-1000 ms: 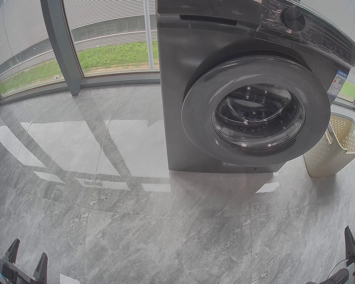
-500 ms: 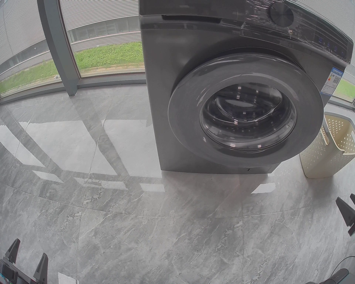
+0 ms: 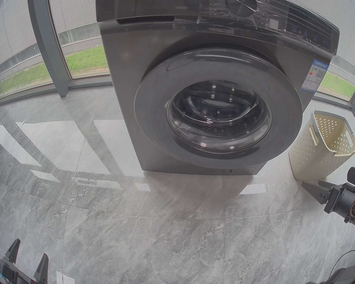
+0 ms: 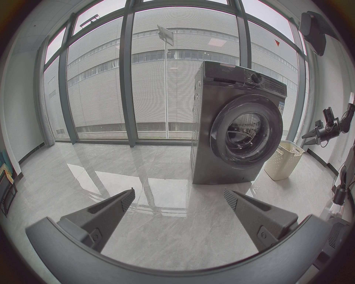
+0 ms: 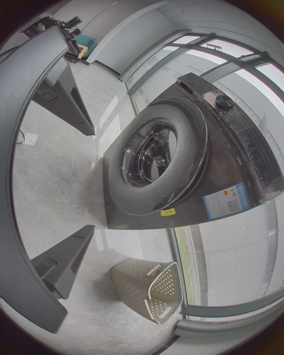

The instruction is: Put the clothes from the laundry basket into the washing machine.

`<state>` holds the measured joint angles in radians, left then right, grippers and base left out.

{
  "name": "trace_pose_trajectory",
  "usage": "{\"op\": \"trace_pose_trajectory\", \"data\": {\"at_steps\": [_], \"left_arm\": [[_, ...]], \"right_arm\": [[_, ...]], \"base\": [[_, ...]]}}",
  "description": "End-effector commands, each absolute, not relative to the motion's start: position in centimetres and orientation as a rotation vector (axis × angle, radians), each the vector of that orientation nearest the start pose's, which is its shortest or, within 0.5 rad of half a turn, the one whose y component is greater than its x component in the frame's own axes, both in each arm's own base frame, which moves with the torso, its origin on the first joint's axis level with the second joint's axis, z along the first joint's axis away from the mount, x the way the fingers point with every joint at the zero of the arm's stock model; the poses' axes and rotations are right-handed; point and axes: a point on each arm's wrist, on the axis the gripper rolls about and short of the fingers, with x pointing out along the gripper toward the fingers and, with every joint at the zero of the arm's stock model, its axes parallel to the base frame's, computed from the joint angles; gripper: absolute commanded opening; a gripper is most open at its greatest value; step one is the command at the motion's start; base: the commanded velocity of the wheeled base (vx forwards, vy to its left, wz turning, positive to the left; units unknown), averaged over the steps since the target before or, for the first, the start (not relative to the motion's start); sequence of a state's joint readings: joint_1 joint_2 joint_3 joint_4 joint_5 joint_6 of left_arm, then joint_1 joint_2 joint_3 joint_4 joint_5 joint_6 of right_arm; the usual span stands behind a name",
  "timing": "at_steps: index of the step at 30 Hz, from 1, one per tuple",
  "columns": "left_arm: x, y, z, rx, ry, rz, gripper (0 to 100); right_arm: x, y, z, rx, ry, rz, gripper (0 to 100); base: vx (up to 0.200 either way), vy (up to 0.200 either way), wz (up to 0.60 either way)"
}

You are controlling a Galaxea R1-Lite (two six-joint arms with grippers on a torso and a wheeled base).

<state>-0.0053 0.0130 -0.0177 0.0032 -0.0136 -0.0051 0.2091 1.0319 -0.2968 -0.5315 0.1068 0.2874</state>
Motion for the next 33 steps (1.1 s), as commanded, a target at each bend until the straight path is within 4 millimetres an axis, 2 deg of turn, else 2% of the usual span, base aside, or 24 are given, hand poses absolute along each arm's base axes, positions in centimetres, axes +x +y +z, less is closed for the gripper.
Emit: {"op": "trace_pose_trajectory", "data": {"at_steps": [1,4,8,14,20,24,33], "left_arm": [[-2.3,0.0,7.5,-0.005,0.003,-0.02,100],[-2.3,0.0,7.5,-0.005,0.003,-0.02,100],[-2.3,0.0,7.5,-0.005,0.003,-0.02,100],[-2.3,0.0,7.5,-0.005,0.003,-0.02,100],[-2.3,0.0,7.5,-0.005,0.005,-0.02,100],[-2.3,0.0,7.5,-0.005,0.003,-0.02,100],[-2.3,0.0,7.5,-0.005,0.003,-0.02,100]], "right_arm": [[14.6,4.6,17.9,0.297,0.294,0.354,100],[15.4,6.0,18.5,0.318,0.278,0.395,100],[16.0,7.7,18.2,0.32,0.289,0.42,100],[17.1,9.2,18.1,0.317,0.275,0.458,100],[17.1,10.1,18.2,0.329,0.256,0.5,100],[18.1,10.4,19.0,0.347,0.209,0.499,100],[18.5,10.4,19.8,0.381,0.176,0.493,100]], "base": [[0.0,0.0,0.0],[0.0,0.0,0.0],[0.0,0.0,0.0],[0.0,0.0,0.0],[0.2,0.0,0.0],[0.2,0.0,0.0],[0.2,0.0,0.0]]}}
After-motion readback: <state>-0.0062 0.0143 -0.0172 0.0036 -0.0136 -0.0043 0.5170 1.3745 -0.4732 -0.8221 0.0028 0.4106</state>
